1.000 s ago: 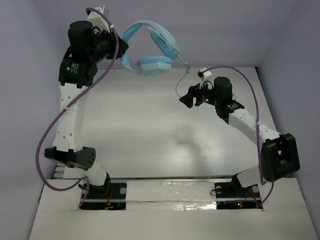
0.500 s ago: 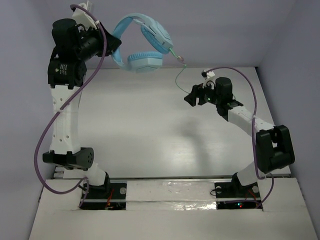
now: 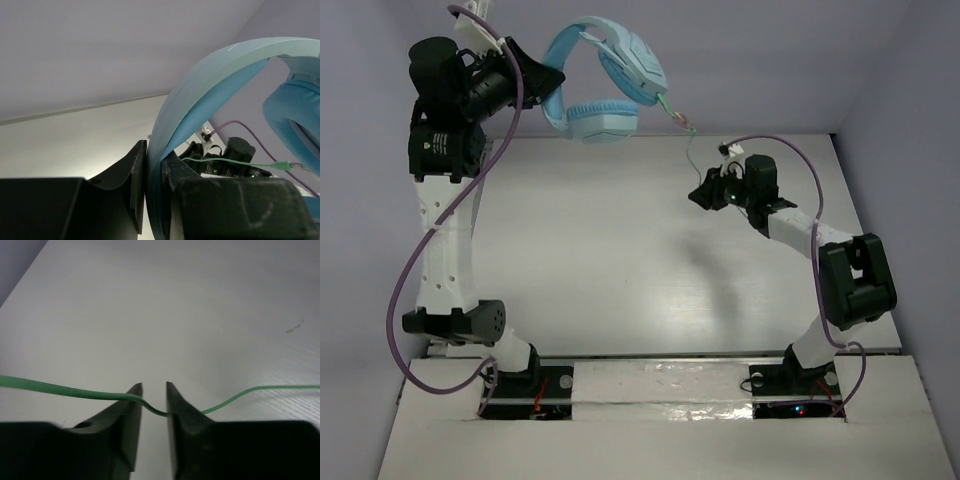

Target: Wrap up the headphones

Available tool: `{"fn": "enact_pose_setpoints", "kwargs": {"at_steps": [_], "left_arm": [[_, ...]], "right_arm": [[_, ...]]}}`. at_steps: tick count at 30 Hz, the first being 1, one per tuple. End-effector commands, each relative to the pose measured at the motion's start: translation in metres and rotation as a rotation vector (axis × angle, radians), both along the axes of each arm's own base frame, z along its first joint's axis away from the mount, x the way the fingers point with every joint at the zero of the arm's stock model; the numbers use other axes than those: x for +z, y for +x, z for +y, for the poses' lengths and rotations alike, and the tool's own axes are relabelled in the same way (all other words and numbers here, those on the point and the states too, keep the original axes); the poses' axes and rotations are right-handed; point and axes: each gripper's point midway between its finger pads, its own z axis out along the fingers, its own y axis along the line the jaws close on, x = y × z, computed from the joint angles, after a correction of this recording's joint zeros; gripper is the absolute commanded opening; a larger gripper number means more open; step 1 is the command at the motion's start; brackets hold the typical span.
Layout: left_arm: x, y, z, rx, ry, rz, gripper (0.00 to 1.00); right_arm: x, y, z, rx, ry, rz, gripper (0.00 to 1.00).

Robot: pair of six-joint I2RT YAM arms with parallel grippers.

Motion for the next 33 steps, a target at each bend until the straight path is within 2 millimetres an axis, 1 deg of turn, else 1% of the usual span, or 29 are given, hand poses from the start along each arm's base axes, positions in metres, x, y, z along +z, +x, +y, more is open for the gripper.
{"fn": "enact_pose_setpoints", "kwargs": {"at_steps": [1,2,3,4,5,6,7,8,9,10,11,12,13,14,15,16,17,18,19,21,22,24,25,26,27,29,30,31,33], "left_arm": [[0.041,-0.026,-0.004,-0.038,-0.091,-0.122,0.0],[0.036,-0.024,-0.004,-0.028,-0.129,-0.097,0.0],[0.043,-0.021,-0.003,-0.023,-0.157,-0.137,0.0],[0.021,-0.015,-0.002,-0.011,-0.185,-0.088,0.0],[0.014,-0.009,0.001,0.018,-0.215,-0.075,0.0],[0.019,-0.007,0.001,0.024,-0.277,-0.093,0.0],[-0.006,0.003,0.003,0.045,-0.307,-0.041,0.0],[-0.013,0.011,0.008,0.087,-0.343,-0.029,0.0],[-0.014,0.016,0.011,0.103,-0.394,-0.029,0.0],[-0.036,0.025,0.016,0.148,-0.409,0.01,0.0],[-0.044,0.035,0.03,0.241,-0.431,0.012,0.0],[-0.061,0.044,0.043,0.327,-0.475,0.025,0.0],[-0.069,0.044,0.042,0.327,-0.494,0.039,0.0],[-0.08,0.05,0.054,0.396,-0.53,0.047,0.0],[-0.08,0.05,0.056,0.398,-0.575,0.019,0.0],[-0.107,0.05,0.058,0.424,-0.627,0.075,0.0],[-0.116,0.051,0.062,0.464,-0.653,0.073,0.0],[-0.121,0.05,0.054,0.465,-0.669,0.075,0.0],[-0.139,0.049,0.053,0.491,-0.668,0.102,0.0],[-0.153,0.05,0.057,0.572,-0.671,0.097,0.0],[-0.164,0.048,0.045,0.569,-0.659,0.116,0.0],[-0.174,0.048,0.04,0.627,-0.611,0.098,0.0],[-0.181,0.049,0.023,0.62,-0.578,0.106,0.0],[-0.186,0.051,0.025,0.672,-0.549,0.098,0.0],[-0.193,0.053,0.022,0.688,-0.503,0.099,0.0],[-0.209,0.06,0.012,0.696,-0.461,0.124,0.0],[-0.213,0.062,0.008,0.698,-0.431,0.122,0.0],[-0.22,0.067,0.004,0.7,-0.404,0.129,0.0],[-0.224,0.068,-0.01,0.679,-0.363,0.134,0.0]], "right_arm": [[0.033,0.012,0.012,0.026,0.095,-0.066,0.25],[0.028,0.003,0.022,0.061,0.115,-0.044,0.19],[0.033,0.0,0.028,0.064,0.129,-0.065,0.16],[0.035,-0.008,0.046,0.086,0.146,-0.052,0.13],[0.033,-0.015,0.052,0.075,0.143,-0.048,0.09],[0.035,-0.022,0.057,0.062,0.139,-0.045,0.06],[0.036,-0.027,0.064,0.046,0.146,-0.027,0.03],[0.03,-0.042,0.08,0.065,0.128,0.004,0.03],[0.032,-0.047,0.085,0.053,0.117,0.013,0.01],[0.03,-0.053,0.089,0.032,0.114,0.039,0.0],[0.025,-0.057,0.091,0.01,0.096,0.058,0.0],[0.018,-0.072,0.097,0.013,0.085,0.107,0.0],[0.012,-0.076,0.099,-0.003,0.072,0.136,0.0],[0.005,-0.08,0.1,-0.024,0.047,0.16,0.0],[-0.004,-0.093,0.107,-0.011,0.013,0.189,0.0],[-0.008,-0.097,0.109,-0.022,-0.006,0.202,0.0],[-0.011,-0.098,0.112,-0.033,-0.028,0.207,0.0],[-0.016,-0.102,0.111,-0.045,-0.063,0.224,0.0],[-0.017,-0.107,0.117,-0.038,-0.077,0.225,0.0],[-0.024,-0.111,0.119,-0.056,-0.154,0.249,0.0],[-0.023,-0.121,0.129,-0.026,-0.177,0.242,0.0],[-0.016,-0.132,0.141,0.006,-0.216,0.241,0.0],[-0.012,-0.14,0.147,0.036,-0.234,0.228,0.0],[-0.005,-0.161,0.161,0.09,-0.247,0.213,0.0],[0.011,-0.17,0.165,0.112,-0.249,0.196,0.0],[0.025,-0.196,0.176,0.183,-0.264,0.168,0.0],[0.03,-0.205,0.174,0.199,-0.279,0.172,0.0],[0.047,-0.208,0.175,0.214,-0.265,0.145,0.0],[0.057,-0.212,0.171,0.226,-0.269,0.136,0.0]]}}
